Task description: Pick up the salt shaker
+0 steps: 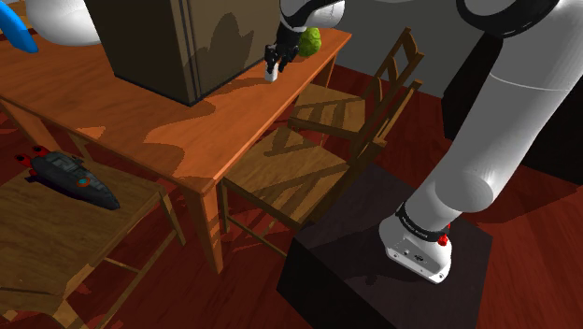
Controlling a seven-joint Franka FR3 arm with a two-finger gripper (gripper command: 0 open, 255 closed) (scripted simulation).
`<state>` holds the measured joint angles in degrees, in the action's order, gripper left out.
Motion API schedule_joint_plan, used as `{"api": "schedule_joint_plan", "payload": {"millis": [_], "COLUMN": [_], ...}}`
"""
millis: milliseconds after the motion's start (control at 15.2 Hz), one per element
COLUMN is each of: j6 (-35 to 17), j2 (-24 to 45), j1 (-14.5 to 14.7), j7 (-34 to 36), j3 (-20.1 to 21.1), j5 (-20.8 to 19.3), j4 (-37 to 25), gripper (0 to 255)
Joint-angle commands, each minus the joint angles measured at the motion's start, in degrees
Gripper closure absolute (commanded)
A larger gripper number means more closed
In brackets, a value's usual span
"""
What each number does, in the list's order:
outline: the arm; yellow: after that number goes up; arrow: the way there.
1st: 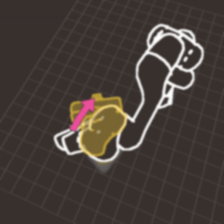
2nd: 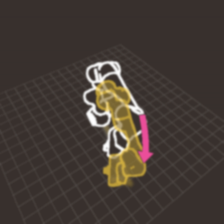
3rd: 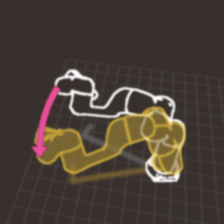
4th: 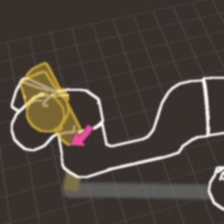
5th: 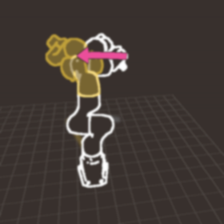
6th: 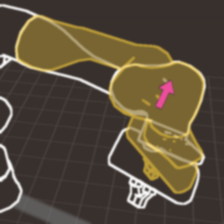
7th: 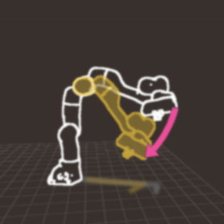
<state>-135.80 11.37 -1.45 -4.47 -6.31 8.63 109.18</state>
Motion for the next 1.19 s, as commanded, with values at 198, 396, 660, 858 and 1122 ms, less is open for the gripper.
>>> {"api": "schedule_joint_plan", "payload": {"millis": [198, 396, 660, 858, 1122], "j6": [-0.07, -0.05, 1.99, 4.09, 6.93], "j2": [0.05, 0.04, -0.86, -1.61, -2.46], "j1": [0.01, 0.0, 0.03, 0.06, 0.07], "j7": [-0.01, -0.01, 0.36, 0.72, 1.17], "j3": [0.01, 0.01, -0.09, -0.17, -0.26], "j5": [0.02, 0.02, -0.36, -0.7, -1.1], "j4": [0.03, 0.01, -1.14, -2.51, -4.53], "gripper": [255, 255, 255, 255, 255]}}
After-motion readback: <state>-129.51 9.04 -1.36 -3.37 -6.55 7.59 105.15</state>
